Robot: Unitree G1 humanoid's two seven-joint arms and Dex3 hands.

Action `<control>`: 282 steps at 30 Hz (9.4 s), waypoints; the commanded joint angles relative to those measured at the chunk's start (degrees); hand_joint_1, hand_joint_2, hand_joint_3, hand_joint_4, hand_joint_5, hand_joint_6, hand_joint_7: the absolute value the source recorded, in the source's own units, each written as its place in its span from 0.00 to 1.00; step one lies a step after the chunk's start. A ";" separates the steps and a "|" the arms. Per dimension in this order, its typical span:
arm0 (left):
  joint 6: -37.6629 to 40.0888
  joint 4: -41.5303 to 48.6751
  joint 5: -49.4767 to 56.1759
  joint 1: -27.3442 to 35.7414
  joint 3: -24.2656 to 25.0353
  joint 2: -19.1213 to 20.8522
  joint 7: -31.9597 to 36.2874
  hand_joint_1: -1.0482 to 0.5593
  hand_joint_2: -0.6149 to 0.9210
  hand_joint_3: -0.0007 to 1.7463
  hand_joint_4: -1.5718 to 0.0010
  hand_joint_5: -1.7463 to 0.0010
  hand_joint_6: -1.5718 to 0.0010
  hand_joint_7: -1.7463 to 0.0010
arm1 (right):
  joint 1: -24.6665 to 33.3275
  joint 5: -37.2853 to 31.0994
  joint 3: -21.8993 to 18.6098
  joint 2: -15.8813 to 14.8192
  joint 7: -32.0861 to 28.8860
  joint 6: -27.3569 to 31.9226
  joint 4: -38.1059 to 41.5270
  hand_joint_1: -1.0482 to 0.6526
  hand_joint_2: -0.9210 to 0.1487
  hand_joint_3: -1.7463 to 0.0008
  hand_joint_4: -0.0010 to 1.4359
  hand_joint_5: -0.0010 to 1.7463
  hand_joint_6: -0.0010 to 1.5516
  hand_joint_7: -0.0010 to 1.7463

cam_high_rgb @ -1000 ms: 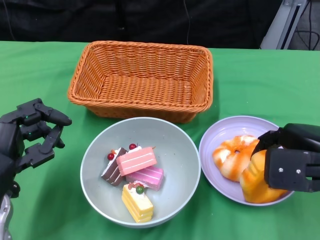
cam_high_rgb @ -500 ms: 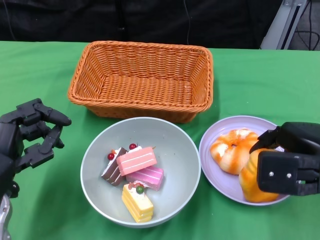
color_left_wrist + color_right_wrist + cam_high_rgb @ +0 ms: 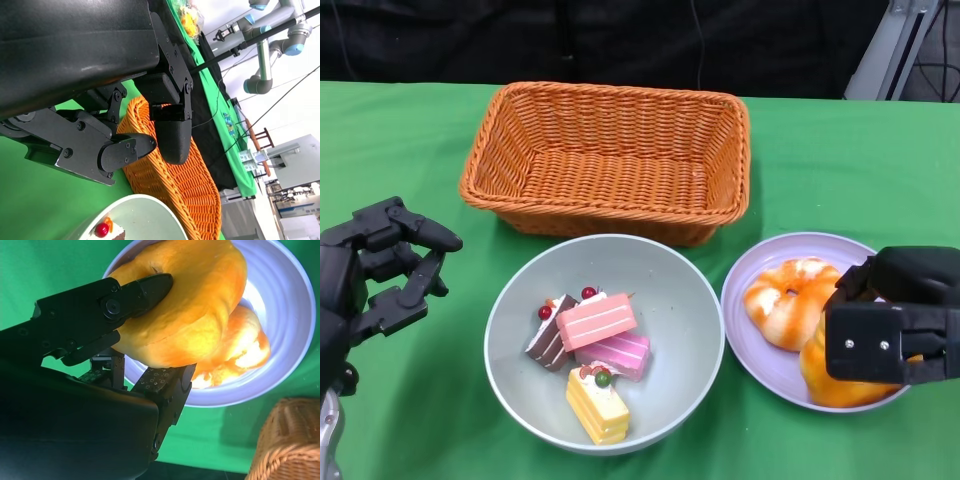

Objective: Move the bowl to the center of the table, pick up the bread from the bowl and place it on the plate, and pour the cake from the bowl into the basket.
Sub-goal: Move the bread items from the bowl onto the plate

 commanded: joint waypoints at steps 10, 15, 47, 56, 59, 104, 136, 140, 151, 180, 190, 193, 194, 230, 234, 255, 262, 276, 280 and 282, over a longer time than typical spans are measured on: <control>0.32 -0.12 -0.77 0.37 0.63 1.37 -0.55 0.61 0.88 0.42 0.49 0.14 0.47 0.38 | -1.88 -7.19 4.60 -1.61 6.50 8.03 1.54 0.29 0.00 0.92 0.49 0.86 0.60 0.02; 0.41 -0.56 -0.37 0.52 0.47 1.41 -0.20 0.61 0.88 0.41 0.49 0.14 0.47 0.38 | -1.90 -9.36 4.11 -1.79 4.95 9.62 -0.78 0.24 0.00 0.93 0.53 0.77 0.47 0.00; -0.59 0.92 0.14 -0.13 0.26 1.38 -0.34 0.61 0.87 0.44 0.49 0.14 0.47 0.37 | -5.24 -2.71 -0.88 -2.93 13.95 11.03 -5.30 0.23 0.00 0.88 0.58 0.20 0.50 0.00; -0.64 1.18 0.43 -0.23 0.20 1.48 -0.14 0.61 0.87 0.43 0.48 0.15 0.47 0.37 | -5.49 -1.74 -1.57 -2.91 14.70 11.13 -6.42 0.23 0.00 0.89 0.59 0.17 0.48 0.00; -0.77 1.12 0.71 -0.15 0.14 1.54 0.06 0.61 0.88 0.42 0.49 0.15 0.47 0.37 | -5.34 -1.54 -1.72 -2.93 14.18 11.16 -6.73 0.23 0.00 0.89 0.60 0.17 0.48 0.00; -0.13 -0.07 0.03 0.40 0.37 1.47 -0.22 0.61 0.88 0.41 0.49 0.15 0.46 0.38 | -1.72 -3.04 -0.46 -1.62 2.16 3.23 -4.40 0.19 0.00 0.93 0.37 0.04 0.22 0.00; 0.32 -1.19 0.25 0.90 0.05 1.25 0.04 0.61 0.89 0.40 0.49 0.15 0.47 0.38 | -9.07 -0.48 -2.13 4.09 -14.07 -4.53 11.61 0.20 0.00 0.93 0.40 0.02 0.29 0.01; 0.19 -1.12 0.54 0.93 0.04 1.30 0.40 0.61 0.88 0.41 0.49 0.14 0.47 0.37 | -9.96 -0.86 -1.64 4.68 -13.83 -4.09 13.39 0.21 0.00 0.93 0.40 0.02 0.28 0.01; 0.35 -1.41 -0.14 1.16 0.34 1.48 -0.07 0.61 0.88 0.40 0.49 0.14 0.47 0.38 | -9.44 -0.74 -0.78 4.80 -14.77 -4.65 13.78 0.22 0.00 0.94 0.40 0.01 0.29 0.01; 0.62 -2.18 0.10 1.16 0.28 1.65 -0.05 0.61 0.88 0.41 0.48 0.14 0.46 0.38 | 0.31 0.90 -3.12 1.06 -9.66 -4.05 -1.18 0.21 0.00 0.94 0.40 0.01 0.28 0.00; 0.21 -1.98 0.57 1.06 0.23 1.72 0.26 0.61 0.87 0.43 0.49 0.13 0.47 0.37 | 2.37 0.87 -3.22 1.10 -8.36 -2.79 -3.15 0.21 0.00 0.94 0.39 0.00 0.28 0.00; 0.20 -1.69 0.78 0.93 0.25 1.80 0.43 0.61 0.87 0.43 0.49 0.14 0.47 0.36 | 2.78 1.26 -3.35 1.05 -8.00 -3.06 -3.44 0.21 0.00 0.94 0.39 0.00 0.28 0.00; 0.19 -1.63 0.75 0.92 0.27 1.79 0.38 0.61 0.87 0.43 0.49 0.14 0.47 0.36 | 2.93 1.29 -3.36 1.00 -7.78 -3.02 -3.56 0.21 0.00 0.95 0.39 0.00 0.28 0.00; -0.08 -1.83 1.09 1.00 0.05 1.45 0.40 0.62 0.88 0.42 0.49 0.14 0.47 0.37 | 3.05 -0.95 -3.60 1.47 -10.27 -2.56 -3.92 0.43 0.03 1.00 0.71 0.05 0.51 0.03; 0.37 -1.92 0.77 1.00 0.11 1.31 0.30 0.62 0.88 0.42 0.49 0.14 0.46 0.37 | 2.80 -1.12 -3.23 1.47 -10.49 -3.18 -2.80 0.44 0.04 1.00 0.76 0.05 0.57 0.03; 0.39 -2.67 0.65 1.32 -0.02 1.37 0.06 0.61 0.88 0.42 0.49 0.14 0.47 0.38 | 2.38 1.32 -4.65 1.44 -9.71 -3.98 -2.08 0.47 0.03 1.00 0.64 0.51 0.75 0.02; 0.63 -2.87 0.84 1.40 -0.04 1.49 0.15 0.62 0.88 0.42 0.49 0.14 0.47 0.38 | 0.92 2.79 -4.97 1.21 -8.86 -4.24 -0.49 0.44 0.04 1.00 0.66 0.48 0.77 0.03; 0.02 -2.40 0.68 1.25 0.04 1.67 -0.13 0.62 0.89 0.40 0.49 0.14 0.47 0.37 | -0.68 6.34 -4.89 0.63 -5.01 -5.06 2.00 0.44 0.04 1.00 0.61 0.62 0.81 0.04; 0.07 -2.38 1.01 1.19 0.03 1.74 0.20 0.62 0.89 0.40 0.48 0.14 0.47 0.37 | -1.20 7.14 -4.47 0.33 -2.57 -5.54 2.97 0.43 0.02 1.00 0.63 0.57 0.80 0.04; -0.10 -2.25 1.18 1.15 0.04 1.72 0.37 0.62 0.89 0.40 0.48 0.14 0.46 0.37 | -1.43 6.76 -3.91 0.16 -1.42 -5.38 2.84 0.43 0.01 1.00 0.64 0.54 0.80 0.04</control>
